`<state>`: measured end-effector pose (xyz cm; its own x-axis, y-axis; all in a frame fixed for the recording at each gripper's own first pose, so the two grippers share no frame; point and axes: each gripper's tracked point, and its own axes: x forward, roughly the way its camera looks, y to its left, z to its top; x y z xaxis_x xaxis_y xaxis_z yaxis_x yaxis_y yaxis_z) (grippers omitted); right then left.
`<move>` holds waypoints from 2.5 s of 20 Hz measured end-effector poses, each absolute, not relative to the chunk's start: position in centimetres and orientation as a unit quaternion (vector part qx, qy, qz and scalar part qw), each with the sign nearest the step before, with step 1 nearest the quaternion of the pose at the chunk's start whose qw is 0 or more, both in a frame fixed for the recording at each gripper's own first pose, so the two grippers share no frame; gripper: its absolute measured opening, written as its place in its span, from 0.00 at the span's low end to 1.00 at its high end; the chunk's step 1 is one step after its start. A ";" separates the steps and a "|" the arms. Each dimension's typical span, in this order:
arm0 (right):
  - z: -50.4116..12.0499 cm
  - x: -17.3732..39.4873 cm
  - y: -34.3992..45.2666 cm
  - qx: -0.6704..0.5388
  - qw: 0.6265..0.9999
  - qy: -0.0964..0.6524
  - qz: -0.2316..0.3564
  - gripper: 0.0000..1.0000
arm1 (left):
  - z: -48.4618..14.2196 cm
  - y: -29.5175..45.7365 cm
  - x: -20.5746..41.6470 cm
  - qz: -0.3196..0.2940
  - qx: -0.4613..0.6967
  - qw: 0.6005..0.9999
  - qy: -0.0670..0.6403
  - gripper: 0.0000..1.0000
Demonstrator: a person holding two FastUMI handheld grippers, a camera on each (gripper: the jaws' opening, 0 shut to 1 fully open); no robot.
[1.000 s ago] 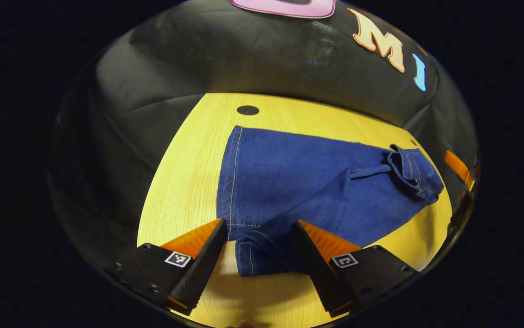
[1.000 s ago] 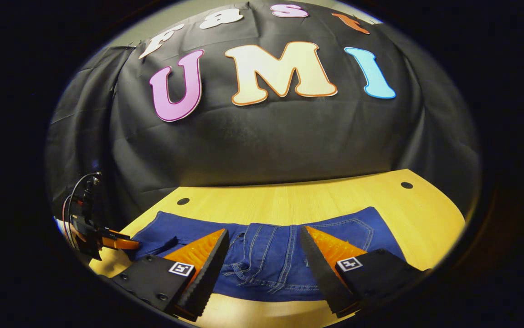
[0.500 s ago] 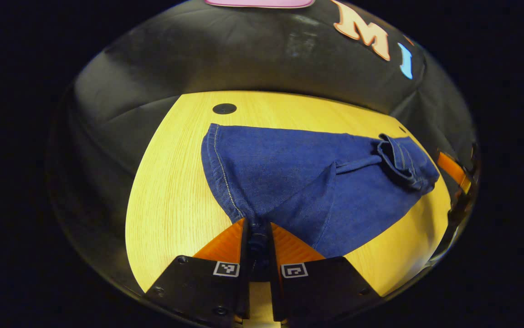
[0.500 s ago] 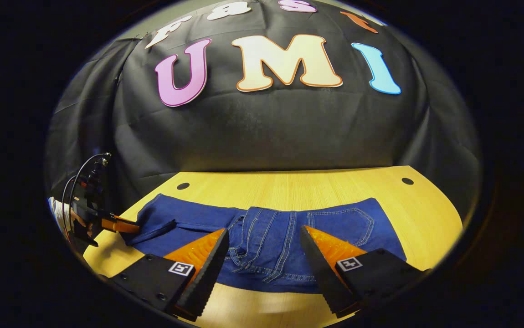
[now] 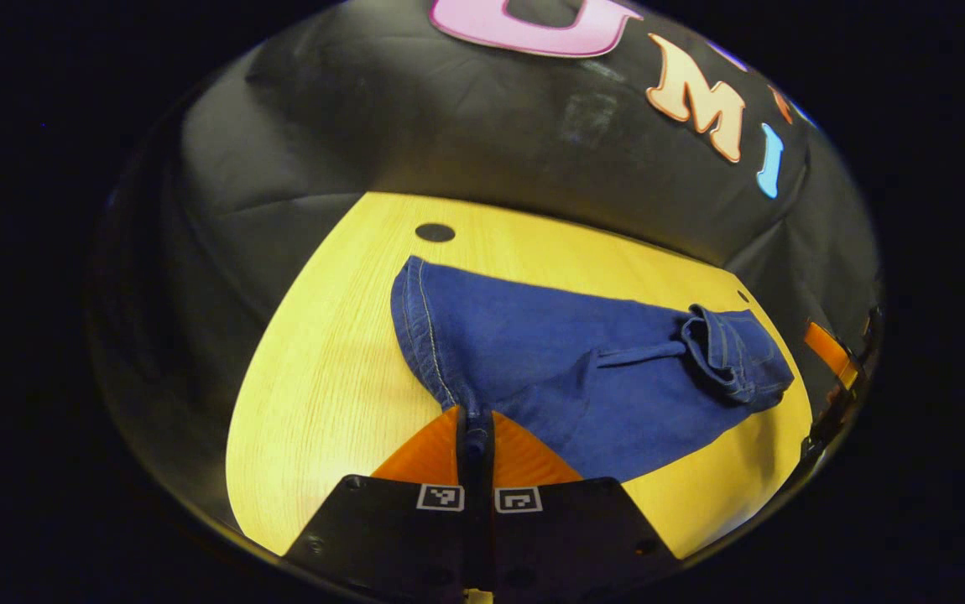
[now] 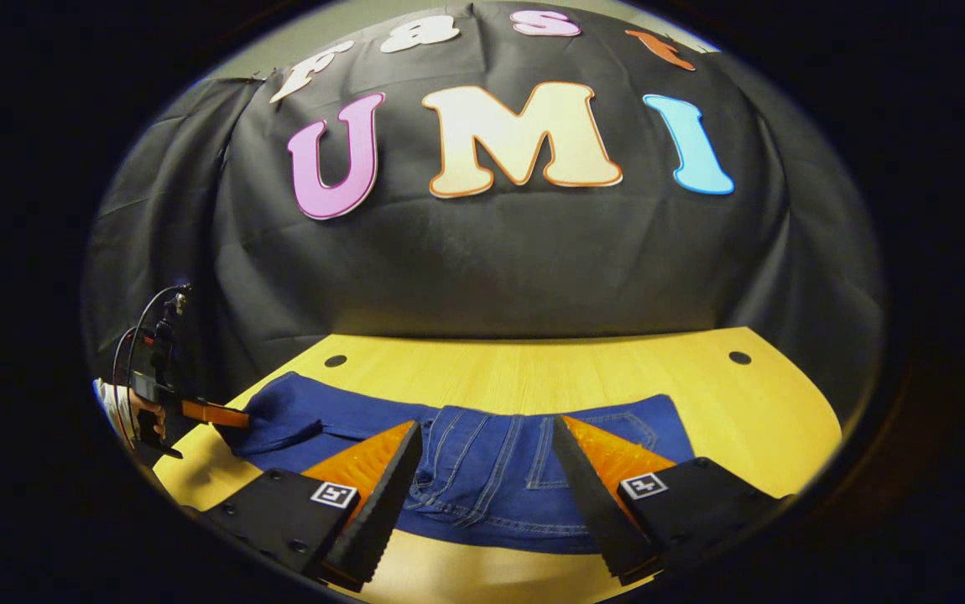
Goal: Grasp the waist and the cuffs of the jeans and fold them to make the two legs overlap; first hold the waist and fold one-third of the jeans toward the cuffs, then hold the cuffs and fold the remaining one-third in the same direction to finish folding.
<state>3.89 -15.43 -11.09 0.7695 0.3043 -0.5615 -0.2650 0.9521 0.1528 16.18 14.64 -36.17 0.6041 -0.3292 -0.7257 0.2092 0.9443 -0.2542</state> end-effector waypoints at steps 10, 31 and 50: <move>-6.8 3.2 -21.5 0.044 0.943 0.283 0.171 0.98 | -25.1 4.0 16.4 -0.194 -0.051 0.919 0.339 0.00; -2.6 -0.4 -41.6 0.029 0.956 0.276 0.092 0.98 | -24.5 -25.8 14.4 -0.346 -0.084 0.876 0.326 0.00; 7.8 0.4 -34.0 0.082 0.975 0.143 0.151 0.98 | -13.2 -14.4 8.3 -0.110 -0.036 0.985 0.129 0.95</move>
<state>0.42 -33.97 7.75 0.9137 0.3175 -0.2536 -0.2709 0.9411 0.2023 8.33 -14.35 -13.15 0.9426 -0.2258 -0.2459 0.2072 0.9732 -0.0994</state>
